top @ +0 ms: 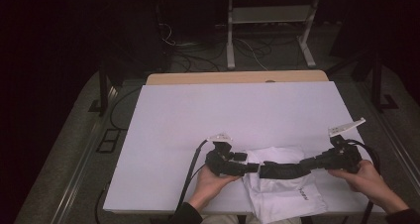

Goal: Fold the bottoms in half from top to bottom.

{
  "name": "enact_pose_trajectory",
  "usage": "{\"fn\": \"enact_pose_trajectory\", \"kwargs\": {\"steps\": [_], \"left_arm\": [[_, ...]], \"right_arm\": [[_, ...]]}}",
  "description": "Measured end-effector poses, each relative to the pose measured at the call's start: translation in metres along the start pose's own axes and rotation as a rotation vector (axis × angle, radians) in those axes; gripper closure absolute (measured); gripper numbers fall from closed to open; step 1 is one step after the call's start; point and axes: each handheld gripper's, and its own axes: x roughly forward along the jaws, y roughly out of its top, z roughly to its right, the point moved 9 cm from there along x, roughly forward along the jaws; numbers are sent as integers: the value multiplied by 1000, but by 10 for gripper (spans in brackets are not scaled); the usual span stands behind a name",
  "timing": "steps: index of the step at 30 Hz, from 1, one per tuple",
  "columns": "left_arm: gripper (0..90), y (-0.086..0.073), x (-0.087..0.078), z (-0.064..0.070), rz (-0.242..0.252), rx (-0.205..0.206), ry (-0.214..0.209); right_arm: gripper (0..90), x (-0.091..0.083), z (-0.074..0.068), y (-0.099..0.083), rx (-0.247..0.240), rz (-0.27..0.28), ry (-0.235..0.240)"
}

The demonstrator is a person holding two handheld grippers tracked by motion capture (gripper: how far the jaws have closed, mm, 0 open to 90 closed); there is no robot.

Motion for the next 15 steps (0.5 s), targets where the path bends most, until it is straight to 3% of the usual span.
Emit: {"fn": "enact_pose_trajectory", "kwargs": {"steps": [7, 11, 15], "left_arm": [[294, 6, -2, -5, 13, -2, 21], [294, 9, -3, -7, 19, -3, 29], [293, 12, -5, -9, 28, -1, 35]], "right_arm": [[799, 4, -16, -13, -70, -92, 39], [792, 8, -24, -24, -115, -174, 65], [779, 11, -28, -33, -136, -232, 84]]}}
